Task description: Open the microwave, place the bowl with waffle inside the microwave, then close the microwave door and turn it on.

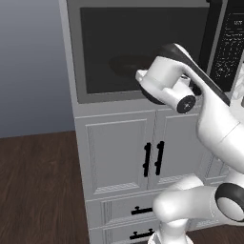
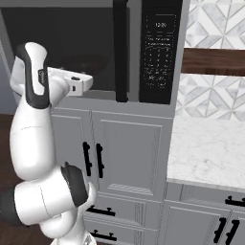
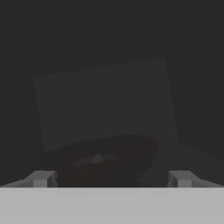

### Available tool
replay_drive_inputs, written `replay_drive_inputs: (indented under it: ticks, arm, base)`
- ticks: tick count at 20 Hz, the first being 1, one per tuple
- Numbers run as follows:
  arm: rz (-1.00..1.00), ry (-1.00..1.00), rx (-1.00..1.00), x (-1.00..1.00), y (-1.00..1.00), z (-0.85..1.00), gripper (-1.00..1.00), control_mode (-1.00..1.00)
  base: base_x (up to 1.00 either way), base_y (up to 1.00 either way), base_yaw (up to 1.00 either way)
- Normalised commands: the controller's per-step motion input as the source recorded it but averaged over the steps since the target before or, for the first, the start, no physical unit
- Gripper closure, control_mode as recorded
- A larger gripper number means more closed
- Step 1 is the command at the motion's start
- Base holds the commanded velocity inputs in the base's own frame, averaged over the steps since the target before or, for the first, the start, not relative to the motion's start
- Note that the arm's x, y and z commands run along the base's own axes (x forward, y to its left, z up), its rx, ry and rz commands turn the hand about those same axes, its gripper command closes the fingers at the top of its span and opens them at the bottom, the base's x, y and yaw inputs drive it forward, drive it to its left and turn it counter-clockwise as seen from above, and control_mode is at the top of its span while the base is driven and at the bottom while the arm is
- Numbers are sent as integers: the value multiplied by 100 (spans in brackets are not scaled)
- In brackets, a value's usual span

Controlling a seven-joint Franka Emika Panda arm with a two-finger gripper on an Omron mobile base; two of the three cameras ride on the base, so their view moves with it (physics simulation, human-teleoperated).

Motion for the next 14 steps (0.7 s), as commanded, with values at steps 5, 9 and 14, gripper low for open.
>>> replay_drive_inputs:
  ticks: [5,9,14]
  arm:
    - [1,0,-2,-89,-34,22,-100,-100]
    - [0,7,0,-30,-61,45,-100,-100]
    - [0,11,0,-5,-63,46,-100,-100]
  base:
    - [0,0,0]
    - [0,0,0]
    - [0,0,0]
